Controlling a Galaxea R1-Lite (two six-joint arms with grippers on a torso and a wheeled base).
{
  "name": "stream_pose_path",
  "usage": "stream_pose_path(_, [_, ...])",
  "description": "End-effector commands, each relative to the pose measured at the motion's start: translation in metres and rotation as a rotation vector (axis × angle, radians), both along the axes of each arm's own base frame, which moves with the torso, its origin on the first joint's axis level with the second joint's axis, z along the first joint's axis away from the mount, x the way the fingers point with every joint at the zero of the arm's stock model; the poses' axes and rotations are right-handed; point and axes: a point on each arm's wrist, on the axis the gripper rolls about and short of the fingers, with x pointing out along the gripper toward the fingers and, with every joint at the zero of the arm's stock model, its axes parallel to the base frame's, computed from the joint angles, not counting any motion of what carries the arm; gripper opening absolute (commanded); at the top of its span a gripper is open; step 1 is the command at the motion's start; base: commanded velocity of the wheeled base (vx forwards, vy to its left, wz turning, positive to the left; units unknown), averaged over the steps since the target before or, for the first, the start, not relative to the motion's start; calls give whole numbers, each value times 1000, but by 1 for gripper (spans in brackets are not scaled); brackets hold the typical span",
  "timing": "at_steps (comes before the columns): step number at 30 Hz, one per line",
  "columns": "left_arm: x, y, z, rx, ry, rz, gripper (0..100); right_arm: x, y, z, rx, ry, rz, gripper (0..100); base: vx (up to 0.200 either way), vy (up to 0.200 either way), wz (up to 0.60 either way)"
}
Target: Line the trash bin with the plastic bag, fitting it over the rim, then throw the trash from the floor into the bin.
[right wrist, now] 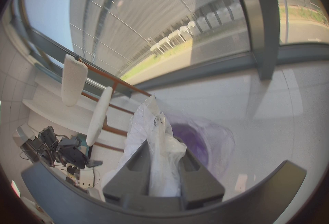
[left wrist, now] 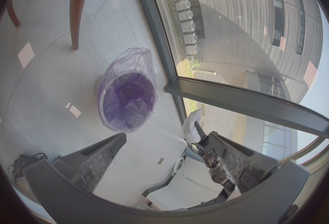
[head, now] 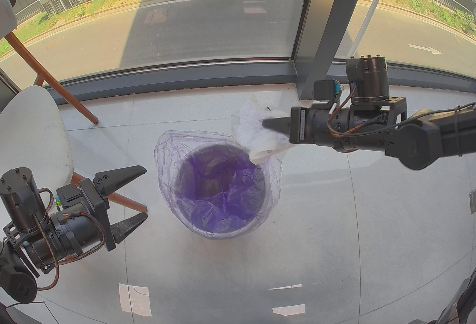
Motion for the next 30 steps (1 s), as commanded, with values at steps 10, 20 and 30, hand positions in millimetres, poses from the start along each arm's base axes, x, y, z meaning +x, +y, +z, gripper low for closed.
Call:
stream_pose_path(10, [4, 10, 7, -35, -72, 57, 100, 26, 56, -146, 32, -201, 35, 0, 0, 0, 0])
stream_pose_path(20, [3, 11, 6, -35, -64, 57, 100, 46, 78, -192, -50, -330, 64, 0, 0, 0, 0])
stream_pose_path(30, [1, 13, 1, -30, -47, 65, 100, 48, 78, -197, -69, -340, 66, 0, 0, 0, 0])
